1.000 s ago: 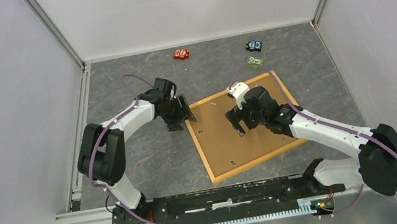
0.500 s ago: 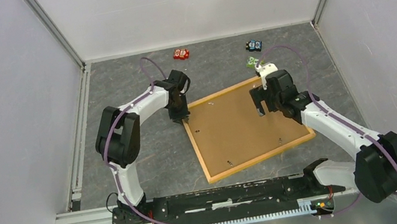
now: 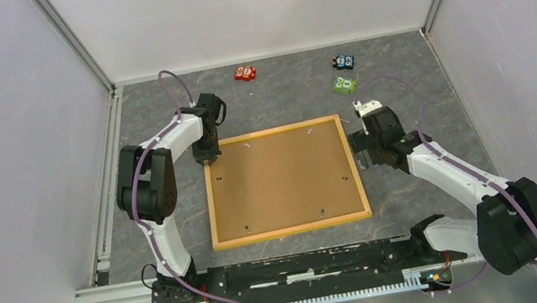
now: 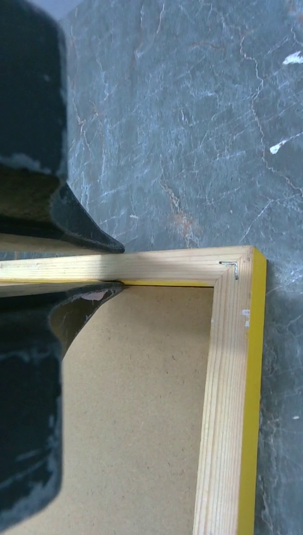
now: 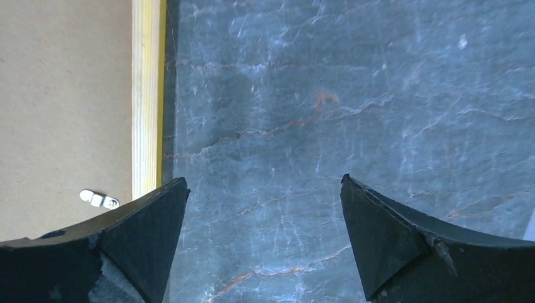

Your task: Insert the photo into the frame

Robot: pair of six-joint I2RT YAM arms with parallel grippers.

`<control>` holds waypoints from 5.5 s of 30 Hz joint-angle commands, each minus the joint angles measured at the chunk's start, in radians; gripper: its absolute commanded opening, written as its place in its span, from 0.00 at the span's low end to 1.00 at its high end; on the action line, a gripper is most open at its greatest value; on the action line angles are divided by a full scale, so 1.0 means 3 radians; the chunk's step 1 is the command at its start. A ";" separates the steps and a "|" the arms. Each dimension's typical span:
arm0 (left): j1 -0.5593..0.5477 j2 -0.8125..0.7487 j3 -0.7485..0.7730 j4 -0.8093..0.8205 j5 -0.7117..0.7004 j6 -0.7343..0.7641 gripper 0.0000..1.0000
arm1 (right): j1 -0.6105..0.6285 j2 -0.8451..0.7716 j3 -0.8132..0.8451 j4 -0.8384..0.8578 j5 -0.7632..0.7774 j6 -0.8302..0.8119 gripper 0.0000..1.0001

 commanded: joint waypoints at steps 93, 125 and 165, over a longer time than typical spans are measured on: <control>-0.0050 -0.0152 -0.0048 -0.0079 0.0143 0.0024 0.02 | 0.0750 0.0287 -0.0408 0.0123 0.0037 0.1694 0.51; -0.0044 0.0582 0.0662 -0.0249 0.0475 -0.0274 0.02 | 0.0756 -0.0127 -0.0771 0.0928 -0.1282 0.1273 0.70; -0.0210 -0.2846 -0.2145 0.0185 0.1386 -0.2352 0.98 | 0.0212 0.1658 0.1650 0.0612 -0.2235 -0.0146 0.98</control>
